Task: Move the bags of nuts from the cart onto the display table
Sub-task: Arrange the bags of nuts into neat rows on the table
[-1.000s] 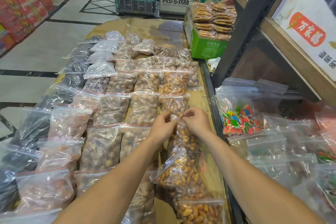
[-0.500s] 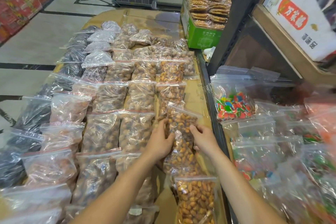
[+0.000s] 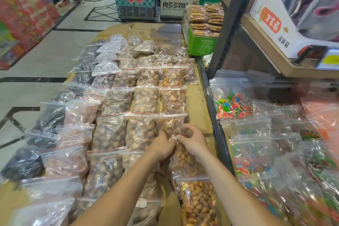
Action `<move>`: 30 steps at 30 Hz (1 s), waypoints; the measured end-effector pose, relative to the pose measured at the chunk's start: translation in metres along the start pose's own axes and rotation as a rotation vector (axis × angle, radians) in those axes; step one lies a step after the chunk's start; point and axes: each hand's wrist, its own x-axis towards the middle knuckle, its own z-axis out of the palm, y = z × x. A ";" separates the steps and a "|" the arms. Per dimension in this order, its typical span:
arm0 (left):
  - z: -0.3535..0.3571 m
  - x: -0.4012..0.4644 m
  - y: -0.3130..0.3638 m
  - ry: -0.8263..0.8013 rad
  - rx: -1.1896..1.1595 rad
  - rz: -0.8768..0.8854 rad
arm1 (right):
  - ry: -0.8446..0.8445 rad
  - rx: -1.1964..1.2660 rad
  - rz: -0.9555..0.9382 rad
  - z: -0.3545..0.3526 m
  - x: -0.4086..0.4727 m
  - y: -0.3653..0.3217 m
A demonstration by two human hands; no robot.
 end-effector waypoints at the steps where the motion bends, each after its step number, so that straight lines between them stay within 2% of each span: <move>1: 0.000 0.001 -0.002 -0.012 0.007 -0.022 | -0.001 0.002 0.010 0.001 0.000 -0.001; 5: 0.003 -0.003 -0.009 0.023 0.033 0.008 | -0.026 -0.015 0.090 0.001 0.001 0.004; 8: 0.012 -0.004 -0.013 0.083 0.158 0.048 | -0.061 -0.034 0.079 0.000 -0.004 0.005; 12: 0.020 -0.006 -0.020 0.030 0.303 0.076 | -0.048 -0.027 0.057 -0.005 -0.011 0.012; 18: 0.011 -0.004 -0.017 0.008 0.308 0.148 | -0.090 -0.111 -0.039 -0.008 -0.025 0.011; 21: 0.008 -0.012 -0.018 0.057 0.251 0.170 | -0.021 -0.132 -0.025 -0.010 -0.032 0.011; 23: 0.015 -0.030 -0.023 0.147 0.173 0.214 | 0.010 -0.183 -0.032 -0.012 -0.040 0.015; 27: 0.044 -0.091 -0.045 0.300 -0.098 0.215 | -0.106 -0.313 -0.048 -0.018 -0.056 0.033; 30: 0.070 -0.123 -0.063 0.286 -0.292 0.089 | -0.152 -0.336 -0.063 -0.022 -0.065 0.037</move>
